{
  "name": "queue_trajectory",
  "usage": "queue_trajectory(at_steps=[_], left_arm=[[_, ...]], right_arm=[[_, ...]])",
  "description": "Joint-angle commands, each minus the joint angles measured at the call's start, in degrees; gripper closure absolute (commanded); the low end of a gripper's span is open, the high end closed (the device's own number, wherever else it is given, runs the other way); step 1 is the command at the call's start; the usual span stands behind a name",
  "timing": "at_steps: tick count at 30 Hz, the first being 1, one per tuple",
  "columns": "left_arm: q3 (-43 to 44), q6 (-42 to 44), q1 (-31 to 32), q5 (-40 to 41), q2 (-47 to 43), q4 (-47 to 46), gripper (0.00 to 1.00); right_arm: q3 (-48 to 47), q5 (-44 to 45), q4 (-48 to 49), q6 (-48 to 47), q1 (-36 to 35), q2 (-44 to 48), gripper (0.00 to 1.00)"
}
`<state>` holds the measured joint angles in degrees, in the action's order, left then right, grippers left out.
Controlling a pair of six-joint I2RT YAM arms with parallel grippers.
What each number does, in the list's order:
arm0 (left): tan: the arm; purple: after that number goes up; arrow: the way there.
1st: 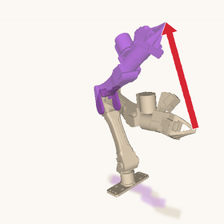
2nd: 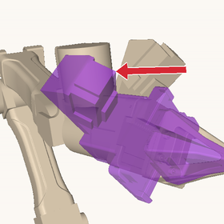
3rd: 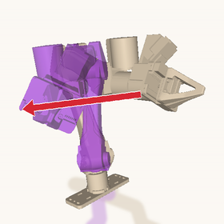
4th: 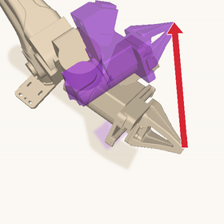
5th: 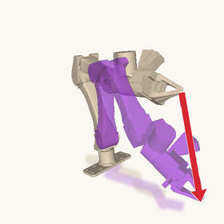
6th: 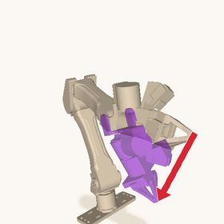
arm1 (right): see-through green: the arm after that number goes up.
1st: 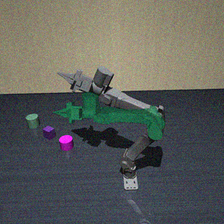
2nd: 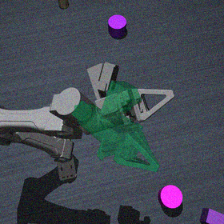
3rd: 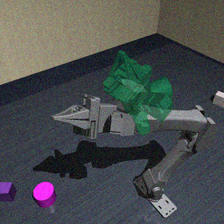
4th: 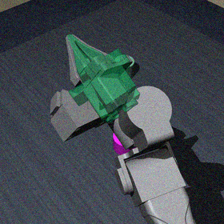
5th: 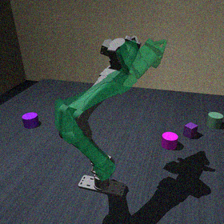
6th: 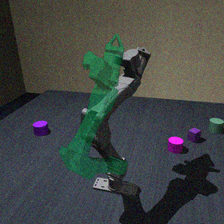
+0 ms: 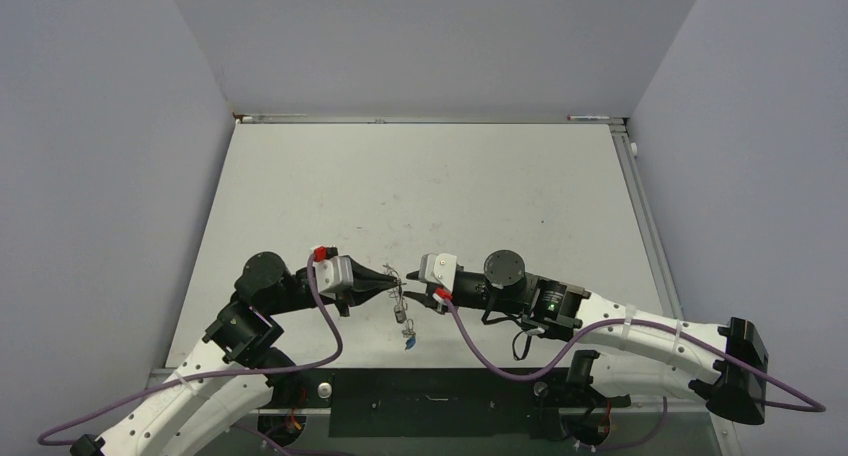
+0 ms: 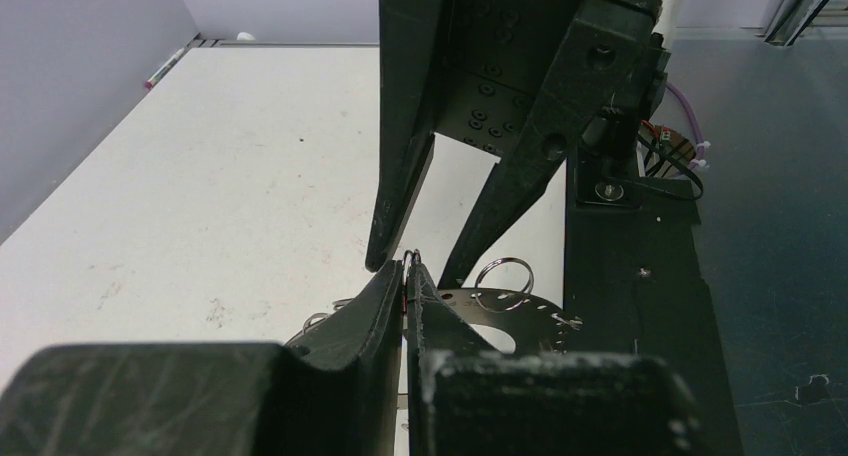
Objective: Put the keys on the keyring
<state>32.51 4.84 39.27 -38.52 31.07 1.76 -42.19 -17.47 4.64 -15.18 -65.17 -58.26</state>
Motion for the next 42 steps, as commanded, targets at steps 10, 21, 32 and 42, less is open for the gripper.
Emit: queue_trajectory(at_steps=[10, 21, 32, 42], left_arm=[[1.3, -0.9, -0.3, -2.6, -0.8, -6.0, 1.0], [1.1, -1.4, -0.2, -3.2, -0.8, -6.7, 1.0], [1.1, -1.4, -0.3, -2.8, -0.7, -6.7, 1.0], [1.0, -1.6, -0.3, -2.9, -0.7, -7.0, 1.0]], right_arm=[[-2.8, -3.6, 2.2, 0.6, 0.4, 3.6, 0.65], [-3.2, -4.2, 5.3, 1.3, 0.4, 1.3, 0.67], [-3.8, -6.6, 5.8, 1.4, 0.4, 0.8, 0.71], [-3.6, -6.7, 6.2, 1.4, 0.4, -0.2, 0.87]])
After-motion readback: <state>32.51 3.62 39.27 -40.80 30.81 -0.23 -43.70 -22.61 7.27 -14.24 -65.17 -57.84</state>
